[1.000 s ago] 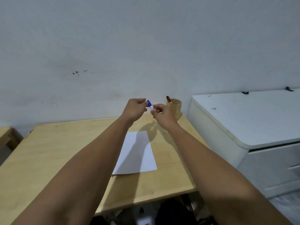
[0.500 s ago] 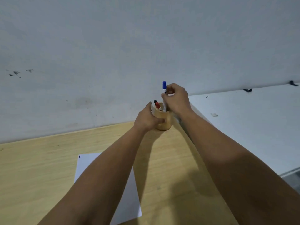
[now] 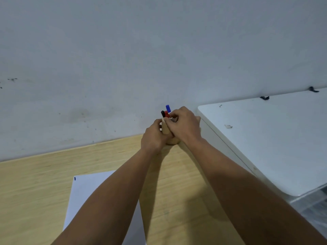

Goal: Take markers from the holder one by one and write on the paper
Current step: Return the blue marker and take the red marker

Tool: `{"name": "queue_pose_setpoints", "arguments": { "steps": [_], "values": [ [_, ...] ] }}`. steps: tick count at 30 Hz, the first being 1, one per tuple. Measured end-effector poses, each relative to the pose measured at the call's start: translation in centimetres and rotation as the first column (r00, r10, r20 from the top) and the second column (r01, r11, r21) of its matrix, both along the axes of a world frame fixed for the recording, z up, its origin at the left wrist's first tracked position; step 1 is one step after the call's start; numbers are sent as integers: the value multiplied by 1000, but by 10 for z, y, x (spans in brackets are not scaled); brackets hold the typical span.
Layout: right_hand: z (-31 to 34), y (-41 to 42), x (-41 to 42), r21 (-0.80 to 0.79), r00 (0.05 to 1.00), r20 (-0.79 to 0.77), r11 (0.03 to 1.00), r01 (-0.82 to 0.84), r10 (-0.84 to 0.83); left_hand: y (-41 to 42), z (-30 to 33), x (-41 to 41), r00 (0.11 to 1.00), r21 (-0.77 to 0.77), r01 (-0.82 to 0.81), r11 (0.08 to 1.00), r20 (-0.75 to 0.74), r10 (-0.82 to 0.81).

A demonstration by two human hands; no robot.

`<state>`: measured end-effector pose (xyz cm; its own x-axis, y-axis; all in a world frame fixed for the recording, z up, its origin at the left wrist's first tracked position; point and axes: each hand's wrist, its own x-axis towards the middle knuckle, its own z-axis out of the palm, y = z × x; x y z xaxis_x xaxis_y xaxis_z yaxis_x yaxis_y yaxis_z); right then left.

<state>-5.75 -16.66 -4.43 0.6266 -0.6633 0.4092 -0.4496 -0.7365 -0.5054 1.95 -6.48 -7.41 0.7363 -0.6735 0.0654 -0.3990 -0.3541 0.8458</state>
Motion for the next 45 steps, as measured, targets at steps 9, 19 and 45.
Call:
{"name": "queue_pose_setpoints", "arguments": {
  "steps": [9, 19, 45],
  "values": [
    [72, 13, -20, 266, 881, 474, 952, -153, 9, 35, 32, -7, 994, 80, -58, 995, 96, 51],
    [100, 109, -34, 600, 865, 355, 624, -501, 354, 137, 98, -11, 976, -262, -211, 942, -4, 217],
    [23, 200, 20, 698, 855, 496, 515, -497, 152, 323, -17, 53, 784, 457, -442, 772, 615, 84]
  ]
}}
